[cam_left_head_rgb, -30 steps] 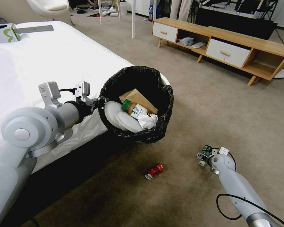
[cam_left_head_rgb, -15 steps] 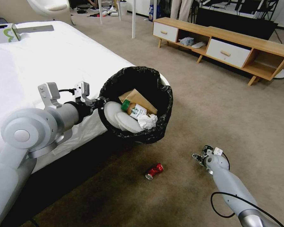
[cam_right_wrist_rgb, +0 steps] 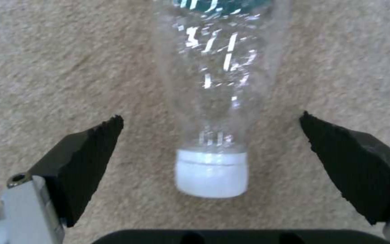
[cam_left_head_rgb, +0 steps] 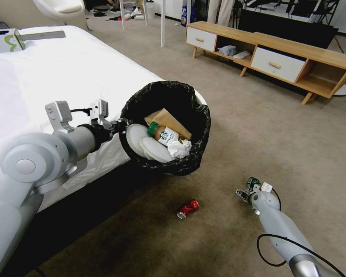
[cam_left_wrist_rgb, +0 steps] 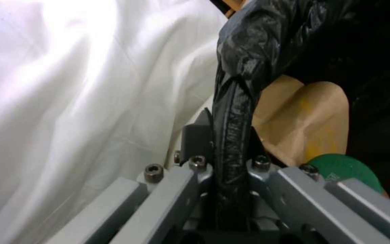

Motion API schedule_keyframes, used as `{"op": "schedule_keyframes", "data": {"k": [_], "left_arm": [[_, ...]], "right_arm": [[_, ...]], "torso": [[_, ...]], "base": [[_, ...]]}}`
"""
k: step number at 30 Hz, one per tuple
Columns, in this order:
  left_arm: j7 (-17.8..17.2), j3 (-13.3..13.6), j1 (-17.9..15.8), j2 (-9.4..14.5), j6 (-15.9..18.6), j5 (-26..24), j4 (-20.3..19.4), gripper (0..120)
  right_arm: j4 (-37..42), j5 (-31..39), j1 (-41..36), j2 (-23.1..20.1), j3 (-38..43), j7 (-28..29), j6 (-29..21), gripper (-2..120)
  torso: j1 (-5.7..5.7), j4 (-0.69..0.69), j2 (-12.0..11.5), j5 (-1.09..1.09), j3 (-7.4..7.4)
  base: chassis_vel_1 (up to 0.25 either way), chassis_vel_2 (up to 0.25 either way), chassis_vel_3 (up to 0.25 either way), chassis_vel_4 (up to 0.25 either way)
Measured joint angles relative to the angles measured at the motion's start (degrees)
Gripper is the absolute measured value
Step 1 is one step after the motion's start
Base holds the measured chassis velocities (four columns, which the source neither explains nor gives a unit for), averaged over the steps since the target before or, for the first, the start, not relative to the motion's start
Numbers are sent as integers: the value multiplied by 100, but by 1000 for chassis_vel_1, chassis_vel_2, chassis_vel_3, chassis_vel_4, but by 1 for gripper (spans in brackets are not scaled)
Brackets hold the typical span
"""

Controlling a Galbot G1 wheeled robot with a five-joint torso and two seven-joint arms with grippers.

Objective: Pick up the trash bin and place the garbage on the floor into it.

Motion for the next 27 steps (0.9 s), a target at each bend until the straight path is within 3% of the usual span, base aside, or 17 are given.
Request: {"op": "schedule_keyframes", "data": {"k": [6,10,16,19,21,23,27], "left_arm": [[7,-1,3,-3,0,6,-2,2],[16,-1,5,-2,0,28,-3,2],[66,-1,10,-9,0,103,14,2],[67,-1,11,-11,0,109,18,2],[78,-1,14,-18,0,127,25,2],[88,-1,14,-23,0,137,30,2],[94,3,11,-31,0,150,45,2]], "right_arm": [[-67,-44,14,-2,10,-34,12,92],[-104,-130,10,-8,26,-106,49,70],[-137,-192,12,-45,27,-162,81,50],[-137,-199,12,-51,26,-166,82,48],[-140,-224,11,-81,24,-180,91,33],[-135,-241,4,-98,24,-188,96,28],[-97,-306,-26,-127,21,-222,111,28]], "torso": [[0,1,0,-1,-1],[-1,-4,1,-6,-2],[-1,-1,2,-3,-2],[-1,-1,1,-3,-1],[-1,0,1,0,0],[-1,0,1,2,0],[-1,2,0,5,1]], "base": [[0,0,0,0],[0,0,0,0],[0,0,0,0],[0,0,0,0],[0,0,0,0],[0,0,0,0],[0,0,0,0]]}}
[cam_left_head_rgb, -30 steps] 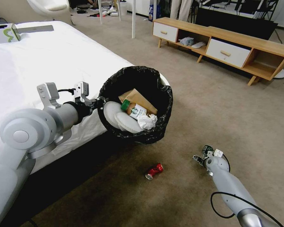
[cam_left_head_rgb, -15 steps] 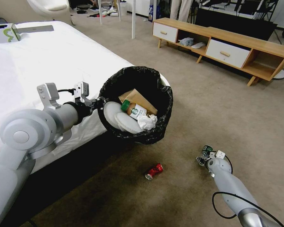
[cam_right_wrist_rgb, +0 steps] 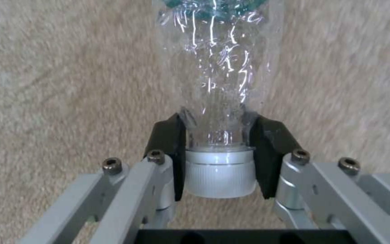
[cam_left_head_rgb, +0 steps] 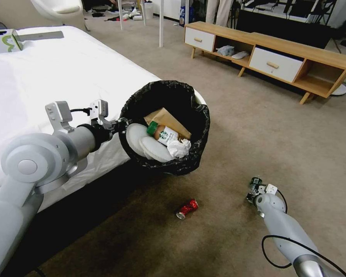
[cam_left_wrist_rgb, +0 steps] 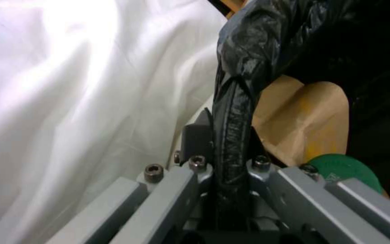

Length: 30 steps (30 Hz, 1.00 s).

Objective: Pick up the trash bin and place the garbage on the floor into it.

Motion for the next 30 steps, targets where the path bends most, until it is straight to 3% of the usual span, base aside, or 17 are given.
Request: {"op": "schedule_keyframes", "data": {"k": [5,10,11,21,24,30], "left_arm": [[9,7,-6,-2,0,31,19,2],[38,7,10,-10,0,83,43,2],[40,8,19,-20,0,96,44,2],[42,-35,117,7,0,109,-11,2],[39,-43,131,12,0,102,-23,2],[6,-46,158,46,0,0,-108,2]], "right_arm": [[198,-185,-96,-93,19,-18,30,28],[814,-411,-364,-428,58,8,62,28],[1031,-491,-451,-526,79,32,63,28],[2720,-741,-888,-983,321,136,108,28],[2850,-760,-912,-1013,350,137,127,28],[4000,-909,-1030,-1256,613,-69,403,28]], "torso": [[0,4,-1,4,1],[0,-4,-1,0,1],[0,-5,-1,-7,0],[0,-2,-1,-4,-1],[0,-2,-1,-4,-1],[0,-2,-1,-4,-1]], "base": [[0,0,0,0],[0,0,0,0],[0,0,0,0],[0,0,0,0],[0,0,0,0],[0,0,0,0]]}}
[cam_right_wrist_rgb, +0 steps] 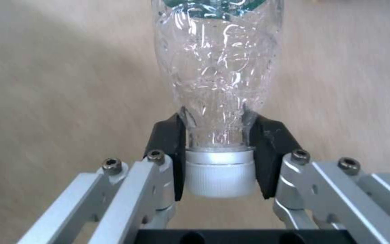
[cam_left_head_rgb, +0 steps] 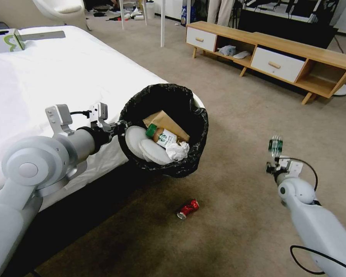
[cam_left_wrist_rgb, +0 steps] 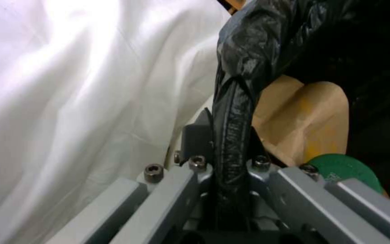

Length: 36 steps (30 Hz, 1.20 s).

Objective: Pick up the trash bin and place the garbage on the floor into it.

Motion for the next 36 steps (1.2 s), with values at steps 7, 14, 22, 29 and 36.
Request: {"op": "schedule_keyframes", "data": {"k": [7,14,22,29,36], "left_arm": [[-84,61,-1,76,0,-166,-72,2],[-184,149,-2,164,0,-354,-114,2],[-237,449,-26,159,-1,-386,-67,2],[-226,595,-3,134,-1,-381,-15,2],[-105,838,-16,42,-1,-365,142,2]], "right_arm": [[852,-34,-26,-178,166,-423,461,28],[1484,-52,-40,-452,305,-1022,1038,28],[2105,427,-3,-887,469,-2147,1791,28],[2345,1065,95,-1300,414,-3103,2303,28],[2433,1612,424,-1617,-146,-3991,2580,28]], "torso": [[0,1,0,0,0],[0,1,0,0,0],[0,1,0,1,0],[0,0,0,0,0],[0,1,1,1,0]], "base": [[0,0,0,0],[0,0,0,0],[0,0,0,0],[0,0,0,0],[0,0,0,0]]}}
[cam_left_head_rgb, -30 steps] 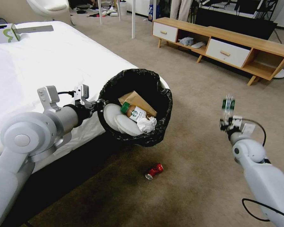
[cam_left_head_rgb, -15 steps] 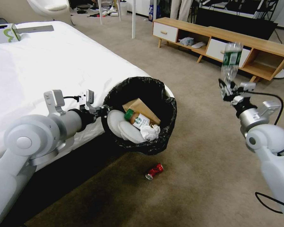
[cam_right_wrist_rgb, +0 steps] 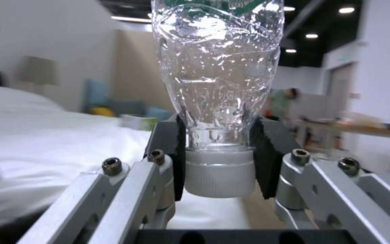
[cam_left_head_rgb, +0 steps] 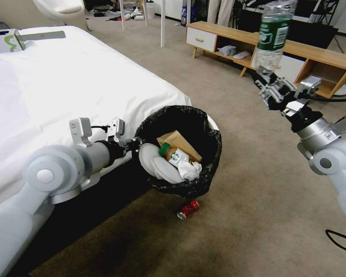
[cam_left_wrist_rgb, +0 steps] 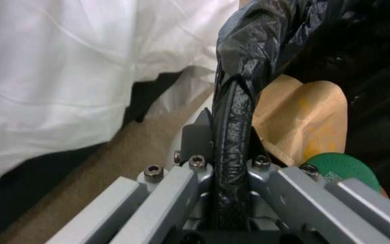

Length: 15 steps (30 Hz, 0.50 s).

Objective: Pick up the trash bin and place the garbage on the floor into it.

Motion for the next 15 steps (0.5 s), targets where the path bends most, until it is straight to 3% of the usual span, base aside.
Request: {"op": "schedule_keyframes", "data": {"k": [7,15], "left_arm": [[149,182,-77,-56,0,-3,184,2],[564,587,-364,-188,0,28,519,2]], "right_arm": [[209,289,172,-290,-383,-476,5,28],[394,393,114,-682,-889,-903,-25,28]], "torso": [[0,1,0,-1,0],[0,0,0,0,0]], "base": [[0,0,0,0],[0,0,0,0]]}}
